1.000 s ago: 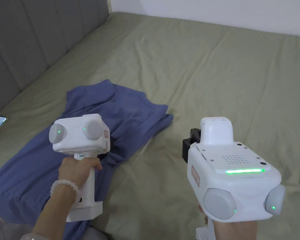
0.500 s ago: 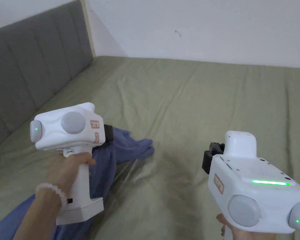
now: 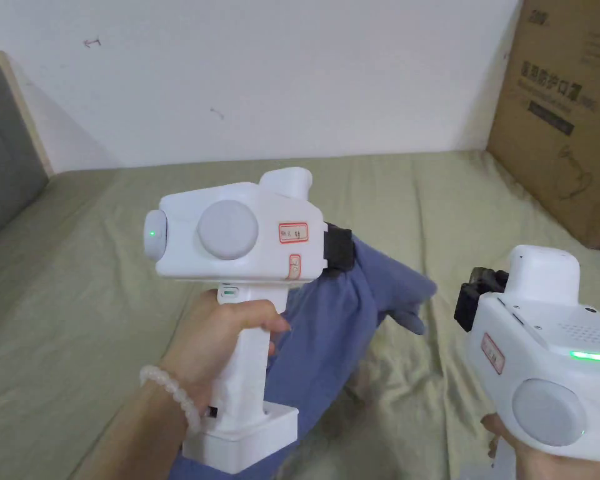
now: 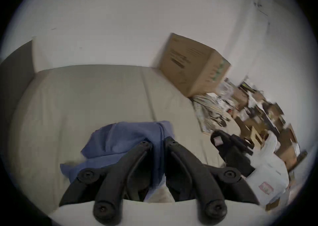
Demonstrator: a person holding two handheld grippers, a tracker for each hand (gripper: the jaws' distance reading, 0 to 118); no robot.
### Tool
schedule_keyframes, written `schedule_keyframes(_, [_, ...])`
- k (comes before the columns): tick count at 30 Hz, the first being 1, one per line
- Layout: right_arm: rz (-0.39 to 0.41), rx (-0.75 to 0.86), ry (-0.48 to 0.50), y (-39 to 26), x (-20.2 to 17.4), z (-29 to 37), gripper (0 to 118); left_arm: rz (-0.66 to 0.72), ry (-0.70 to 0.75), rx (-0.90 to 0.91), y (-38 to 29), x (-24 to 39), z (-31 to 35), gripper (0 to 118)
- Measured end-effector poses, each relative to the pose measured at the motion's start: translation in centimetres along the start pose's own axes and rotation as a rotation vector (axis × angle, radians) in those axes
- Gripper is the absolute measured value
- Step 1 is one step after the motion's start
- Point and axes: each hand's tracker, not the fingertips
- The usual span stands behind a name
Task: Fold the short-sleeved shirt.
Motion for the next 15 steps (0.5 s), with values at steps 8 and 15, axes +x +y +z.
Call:
schedule_keyframes(8, [-0.006,-0.072,-0.094,-1.1,5.6,0.6,1,-0.079,0.074,-0.32,-11.5,0.6,-12.4,12])
schedule_keyframes(15, [-0.017,-0.143,-0.104,-2.8,5.9,-0.1,0,0.03,0.073,-0.375,-18.4,-1.2,-14.0,12])
